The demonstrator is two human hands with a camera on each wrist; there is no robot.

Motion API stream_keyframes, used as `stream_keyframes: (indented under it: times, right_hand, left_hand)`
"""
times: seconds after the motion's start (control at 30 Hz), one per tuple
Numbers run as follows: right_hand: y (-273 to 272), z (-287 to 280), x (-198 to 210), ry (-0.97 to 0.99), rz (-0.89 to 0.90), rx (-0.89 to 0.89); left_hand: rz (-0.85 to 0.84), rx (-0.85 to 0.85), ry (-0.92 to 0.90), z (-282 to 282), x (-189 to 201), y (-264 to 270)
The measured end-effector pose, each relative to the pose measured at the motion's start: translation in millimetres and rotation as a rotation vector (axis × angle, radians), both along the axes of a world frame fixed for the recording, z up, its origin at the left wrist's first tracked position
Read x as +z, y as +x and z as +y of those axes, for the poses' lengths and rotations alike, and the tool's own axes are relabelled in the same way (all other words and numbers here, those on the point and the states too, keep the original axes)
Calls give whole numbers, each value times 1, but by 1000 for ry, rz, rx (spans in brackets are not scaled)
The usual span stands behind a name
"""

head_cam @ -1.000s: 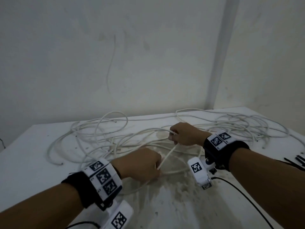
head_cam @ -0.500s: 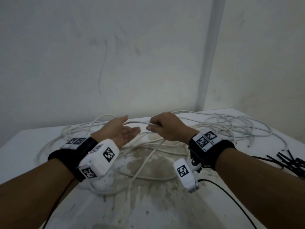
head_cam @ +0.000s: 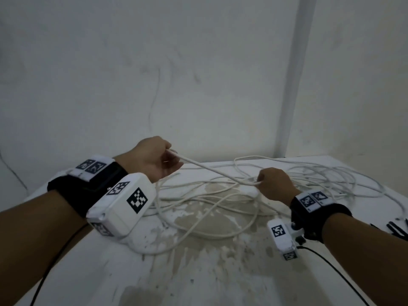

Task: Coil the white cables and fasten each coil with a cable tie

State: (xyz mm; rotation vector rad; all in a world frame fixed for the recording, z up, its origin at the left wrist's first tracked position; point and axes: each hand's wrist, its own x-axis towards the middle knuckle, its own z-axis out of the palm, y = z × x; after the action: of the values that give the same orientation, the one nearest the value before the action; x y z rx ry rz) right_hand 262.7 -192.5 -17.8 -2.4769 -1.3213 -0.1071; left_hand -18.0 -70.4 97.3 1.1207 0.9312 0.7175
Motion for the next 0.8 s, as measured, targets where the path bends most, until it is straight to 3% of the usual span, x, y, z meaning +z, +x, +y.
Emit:
stream_keyframes:
  times: [0.13, 0.27, 0.33, 0.43, 0.57, 0.67, 0.7, 0.8]
  right_hand:
    - [10, 2, 5, 220, 419, 79]
    - [5, -2, 18, 256, 819, 230]
    - [3, -2, 23, 365, 919, 211]
    - [6, 2, 24, 545, 816, 72]
    - [11, 12, 19, 531, 792, -52]
    - [4, 6, 25, 308, 690, -137]
    - [11, 5, 21, 254, 492, -197]
    - [30, 3, 17, 363, 694, -255]
  left_hand:
    - [203, -113, 127, -6, 9, -9]
    - [263, -106, 223, -12, 19, -10]
    - [275, -73, 269, -12, 25, -9]
    - [242, -12, 306, -10, 29, -9]
    - [208, 67, 343, -3, 26, -12]
    - [211, 97, 362, 4, 25, -18]
    - [214, 102, 371, 6, 25, -21]
    - [239, 104, 414, 14, 28, -32]
